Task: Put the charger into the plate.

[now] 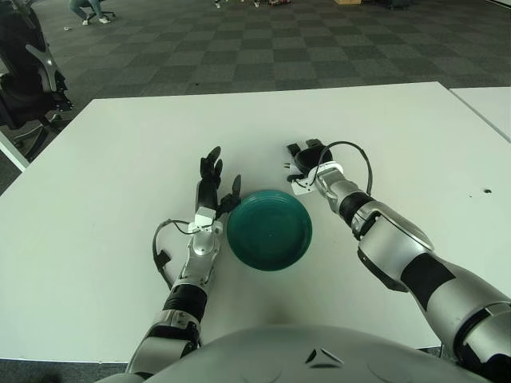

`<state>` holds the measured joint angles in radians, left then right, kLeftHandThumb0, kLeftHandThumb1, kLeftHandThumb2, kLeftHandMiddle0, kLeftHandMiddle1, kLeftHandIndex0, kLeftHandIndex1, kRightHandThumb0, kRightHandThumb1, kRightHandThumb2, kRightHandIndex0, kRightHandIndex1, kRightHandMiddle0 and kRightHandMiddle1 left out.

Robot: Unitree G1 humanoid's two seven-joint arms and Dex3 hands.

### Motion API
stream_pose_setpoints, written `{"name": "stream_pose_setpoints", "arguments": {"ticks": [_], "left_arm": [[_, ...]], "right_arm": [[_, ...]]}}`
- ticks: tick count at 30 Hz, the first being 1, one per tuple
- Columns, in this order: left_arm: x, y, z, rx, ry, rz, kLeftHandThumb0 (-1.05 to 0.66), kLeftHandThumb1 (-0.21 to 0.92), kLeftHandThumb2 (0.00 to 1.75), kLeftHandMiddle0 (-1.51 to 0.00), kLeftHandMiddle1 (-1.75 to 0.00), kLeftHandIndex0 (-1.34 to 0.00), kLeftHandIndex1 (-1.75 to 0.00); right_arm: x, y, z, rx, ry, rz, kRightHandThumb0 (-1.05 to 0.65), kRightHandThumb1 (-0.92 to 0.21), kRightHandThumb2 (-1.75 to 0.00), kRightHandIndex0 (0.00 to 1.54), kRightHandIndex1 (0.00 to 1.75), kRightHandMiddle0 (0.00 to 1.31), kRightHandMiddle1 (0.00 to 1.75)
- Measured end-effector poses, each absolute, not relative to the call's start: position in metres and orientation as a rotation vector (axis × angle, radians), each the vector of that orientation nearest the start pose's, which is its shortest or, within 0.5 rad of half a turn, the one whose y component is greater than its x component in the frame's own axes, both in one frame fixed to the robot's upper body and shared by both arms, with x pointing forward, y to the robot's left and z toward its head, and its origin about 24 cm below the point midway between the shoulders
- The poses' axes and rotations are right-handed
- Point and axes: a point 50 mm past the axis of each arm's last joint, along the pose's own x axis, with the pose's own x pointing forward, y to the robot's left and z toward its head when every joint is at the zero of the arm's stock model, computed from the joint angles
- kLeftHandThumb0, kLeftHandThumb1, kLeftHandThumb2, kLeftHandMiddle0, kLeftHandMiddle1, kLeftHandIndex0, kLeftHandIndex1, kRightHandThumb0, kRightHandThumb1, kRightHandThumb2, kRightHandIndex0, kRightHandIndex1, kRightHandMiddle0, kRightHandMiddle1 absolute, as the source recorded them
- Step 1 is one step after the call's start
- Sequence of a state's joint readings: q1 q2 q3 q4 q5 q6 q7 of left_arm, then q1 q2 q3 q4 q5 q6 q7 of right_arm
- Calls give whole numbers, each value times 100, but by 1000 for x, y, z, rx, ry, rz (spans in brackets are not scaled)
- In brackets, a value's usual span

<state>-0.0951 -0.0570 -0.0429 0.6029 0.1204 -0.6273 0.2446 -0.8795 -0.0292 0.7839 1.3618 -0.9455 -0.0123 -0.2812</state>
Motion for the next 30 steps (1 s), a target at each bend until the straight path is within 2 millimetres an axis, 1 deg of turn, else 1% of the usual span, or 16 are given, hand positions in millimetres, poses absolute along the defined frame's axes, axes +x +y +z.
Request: {"name": "stream_pose_setpoints", "arguments": {"ticks": [10,12,15,17,20,24,28,29,30], "left_arm": [[246,119,-11,-13,-119,110,-77,92,78,-38,-5,0,-68],[245,119,-11,-20,-120,111,-76,92,78,-39,-6,0,-70],[244,118,-11,-29,-118,113,-75,92,78,-40,-7,0,-71],[243,117,-11,-33,-117,115,-75,92,78,-42,-8,0,-73],[242,117,-11,-38,-116,117,-75,92,79,-43,-9,0,-74],[241,116,-10,-44,-118,118,-76,92,81,-42,-8,0,-74],[240,115,-10,-49,-120,114,-76,92,83,-41,-8,0,-73],[240,115,-10,-49,-120,113,-76,92,83,-41,-8,0,-73],[240,115,-10,-50,-120,112,-76,92,83,-41,-8,0,-73]], "right_arm": [[345,-71,-2,-1674,2,506,-98,-92,-85,17,0,0,17],[345,-72,-3,-1653,26,496,-98,-92,-83,22,3,0,21],[345,-74,-3,-1617,57,482,-98,-92,-82,25,4,0,24],[345,-74,-4,-1596,76,477,-99,-92,-80,31,7,0,31],[346,-76,-4,-1567,105,470,-100,-92,-77,35,9,0,37],[346,-76,-4,-1560,112,464,-97,-92,-73,37,9,0,43],[346,-76,-4,-1570,113,459,-92,-92,-67,44,12,0,50],[346,-76,-4,-1573,112,459,-90,-92,-65,45,33,0,58],[346,-76,-4,-1576,111,459,-89,-92,-63,43,53,0,64]]}}
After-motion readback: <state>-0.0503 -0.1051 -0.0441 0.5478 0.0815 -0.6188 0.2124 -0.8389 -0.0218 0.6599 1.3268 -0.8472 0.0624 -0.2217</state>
